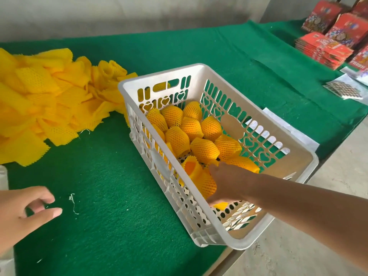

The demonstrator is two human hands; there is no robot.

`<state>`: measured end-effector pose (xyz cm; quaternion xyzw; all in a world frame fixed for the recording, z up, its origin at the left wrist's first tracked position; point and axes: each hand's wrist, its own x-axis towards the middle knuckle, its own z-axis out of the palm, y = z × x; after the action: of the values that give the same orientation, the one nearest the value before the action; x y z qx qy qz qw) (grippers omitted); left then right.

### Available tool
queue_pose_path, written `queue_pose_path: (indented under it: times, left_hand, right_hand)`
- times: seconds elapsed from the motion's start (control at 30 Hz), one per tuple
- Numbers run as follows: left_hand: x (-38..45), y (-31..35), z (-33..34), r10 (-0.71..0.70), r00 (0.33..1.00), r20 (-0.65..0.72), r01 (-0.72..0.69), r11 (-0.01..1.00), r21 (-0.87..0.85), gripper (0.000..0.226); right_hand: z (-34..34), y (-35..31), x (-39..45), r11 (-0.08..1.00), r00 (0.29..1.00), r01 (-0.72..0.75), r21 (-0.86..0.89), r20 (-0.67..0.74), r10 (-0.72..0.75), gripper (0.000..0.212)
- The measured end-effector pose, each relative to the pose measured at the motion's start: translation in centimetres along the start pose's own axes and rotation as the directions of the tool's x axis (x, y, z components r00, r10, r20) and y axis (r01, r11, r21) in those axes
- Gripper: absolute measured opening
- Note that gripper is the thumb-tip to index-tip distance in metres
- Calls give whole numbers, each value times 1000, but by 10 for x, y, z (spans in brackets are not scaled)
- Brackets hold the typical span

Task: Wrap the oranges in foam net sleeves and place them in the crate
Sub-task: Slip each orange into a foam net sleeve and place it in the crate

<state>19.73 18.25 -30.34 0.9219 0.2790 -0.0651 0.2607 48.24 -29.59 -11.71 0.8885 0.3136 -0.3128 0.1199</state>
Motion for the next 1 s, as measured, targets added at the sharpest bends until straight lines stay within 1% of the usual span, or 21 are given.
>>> queue_pose_path:
  times: [0.03, 0.07, 0.13, 0.17, 0.27, 0.33, 0.4, 0.47, 0.53, 0.6, 0.67, 0.73, 0.8, 0.83, 1.0]
  left_hand:
    - [1, -3, -1, 9, 1000, 3, -9, 999, 49, 49]
    - [3, -5, -7, 33, 999, 7, -33, 998, 60, 45]
    - [-1, 0, -24, 117, 993, 34, -118, 993, 26, 38]
    - [-8, 7, -33, 153, 988, 14, -153, 988, 24, 38]
    - [-44, 43, -63, 124, 992, -23, -122, 988, 97, 36]
    - [-63, 84, -78, 97, 995, -35, -92, 986, 140, 30]
    - [-84, 122, -90, 57, 998, 20, -60, 981, 185, 26]
    - [-94, 141, -99, 44, 997, 63, -57, 970, 235, 25]
    - [-96, 153, -104, 18, 996, 93, -39, 970, 239, 24]
    - [-97, 161, -106, -14, 993, 117, -18, 965, 263, 28]
    - [-97, 164, -104, -20, 992, 121, -13, 963, 269, 32]
    - [-98, 165, -103, -21, 995, 100, -8, 961, 276, 37]
    - [-99, 166, -103, -16, 996, 86, -9, 959, 282, 40]
    - [-100, 167, -104, -14, 997, 77, -9, 959, 284, 40]
    - [-105, 179, -113, 9, 999, 46, -23, 948, 318, 29]
  right_hand:
    - [1, 0, 0, 1000, 1000, 15, 7, -8, -15, 95]
    - [2, 1, 1, 999, 999, 29, 24, -18, -29, 91]
    - [3, 3, 2, 995, 997, 57, 78, -53, -53, 84]
    - [3, 3, 3, 992, 996, 68, 104, -71, -60, 82]
    - [4, 5, 5, 988, 994, 80, 129, -90, -69, 77]
    - [1, 7, 4, 990, 994, 50, 133, -100, -37, 66]
    - [-13, 5, 2, 984, 987, 26, 178, -162, 3, 50]
    - [-37, -4, -1, 966, 963, 48, 255, -269, 23, 36]
    - [-65, -23, -6, 935, 915, 136, 326, -402, 7, 25]
    - [-91, -51, -11, 912, 836, 245, 331, -548, -26, 19]
    - [-112, -85, -14, 884, 750, 346, 315, -659, -59, 20]
    - [-126, -124, -13, 865, 686, 426, 264, -718, -118, 23]
    - [-134, -162, -7, 838, 651, 501, 214, -732, -203, 24]
    - [-136, -180, -2, 827, 644, 530, 188, -723, -248, 25]
    - [-131, -258, 25, 810, 667, 581, 79, -616, -419, 29]
